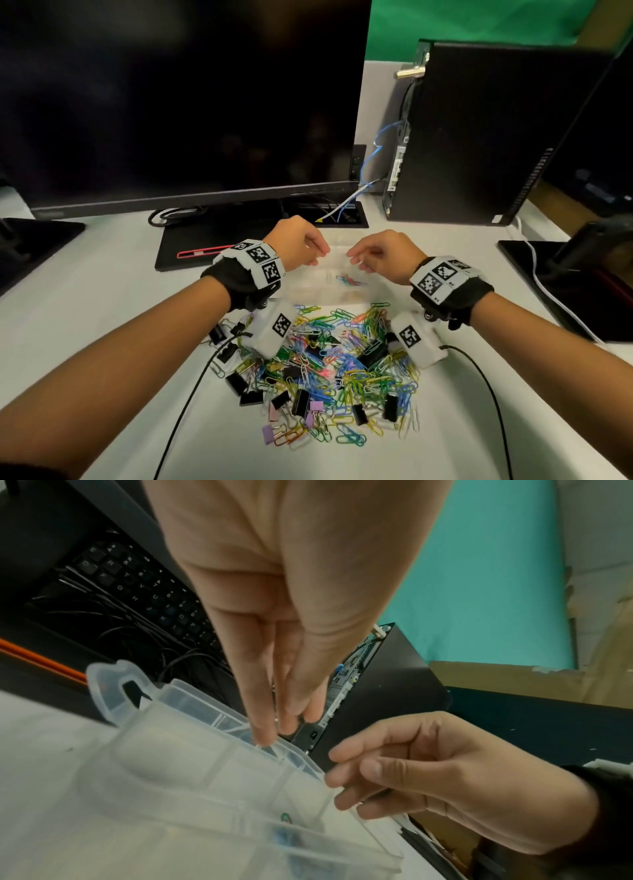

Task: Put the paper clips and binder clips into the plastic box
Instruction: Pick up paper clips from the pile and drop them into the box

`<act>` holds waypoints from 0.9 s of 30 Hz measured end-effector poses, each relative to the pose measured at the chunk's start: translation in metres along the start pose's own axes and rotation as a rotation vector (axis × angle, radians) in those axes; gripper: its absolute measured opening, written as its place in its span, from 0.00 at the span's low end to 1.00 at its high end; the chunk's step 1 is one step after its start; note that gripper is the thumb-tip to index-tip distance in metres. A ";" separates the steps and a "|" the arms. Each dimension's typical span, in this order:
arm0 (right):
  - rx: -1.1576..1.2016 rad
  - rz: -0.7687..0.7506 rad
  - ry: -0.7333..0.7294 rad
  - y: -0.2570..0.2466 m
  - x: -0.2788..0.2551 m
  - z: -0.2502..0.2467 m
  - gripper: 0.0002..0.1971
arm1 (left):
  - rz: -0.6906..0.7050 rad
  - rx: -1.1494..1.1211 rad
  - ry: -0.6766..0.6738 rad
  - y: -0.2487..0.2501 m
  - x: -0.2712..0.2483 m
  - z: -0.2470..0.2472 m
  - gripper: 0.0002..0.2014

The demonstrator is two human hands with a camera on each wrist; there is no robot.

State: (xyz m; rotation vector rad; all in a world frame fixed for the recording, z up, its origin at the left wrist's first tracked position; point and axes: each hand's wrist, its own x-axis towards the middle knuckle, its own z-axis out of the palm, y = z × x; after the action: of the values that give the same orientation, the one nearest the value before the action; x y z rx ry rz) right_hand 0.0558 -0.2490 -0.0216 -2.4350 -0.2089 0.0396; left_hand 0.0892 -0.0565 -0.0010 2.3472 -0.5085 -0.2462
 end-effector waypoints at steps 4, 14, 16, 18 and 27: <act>-0.082 -0.136 0.020 -0.013 -0.026 -0.009 0.07 | 0.155 0.150 -0.077 0.000 -0.035 -0.005 0.07; -0.497 -0.163 -0.494 -0.033 -0.064 0.028 0.36 | 0.142 0.573 -0.509 -0.024 -0.066 0.019 0.33; -0.499 -0.167 -0.501 -0.038 -0.068 0.030 0.33 | 0.134 0.558 -0.520 -0.027 -0.066 0.021 0.32; -0.489 -0.191 -0.529 -0.042 -0.075 0.034 0.30 | 0.143 0.530 -0.513 -0.029 -0.066 0.023 0.29; -0.416 -0.209 -0.479 -0.036 -0.071 0.043 0.12 | 0.154 0.447 -0.458 -0.026 -0.059 0.022 0.18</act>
State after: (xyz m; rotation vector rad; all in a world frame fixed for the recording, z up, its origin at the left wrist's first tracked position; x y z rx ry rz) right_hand -0.0231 -0.2065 -0.0334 -2.7633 -0.7494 0.5369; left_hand 0.0364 -0.0275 -0.0331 2.6649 -1.0518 -0.6634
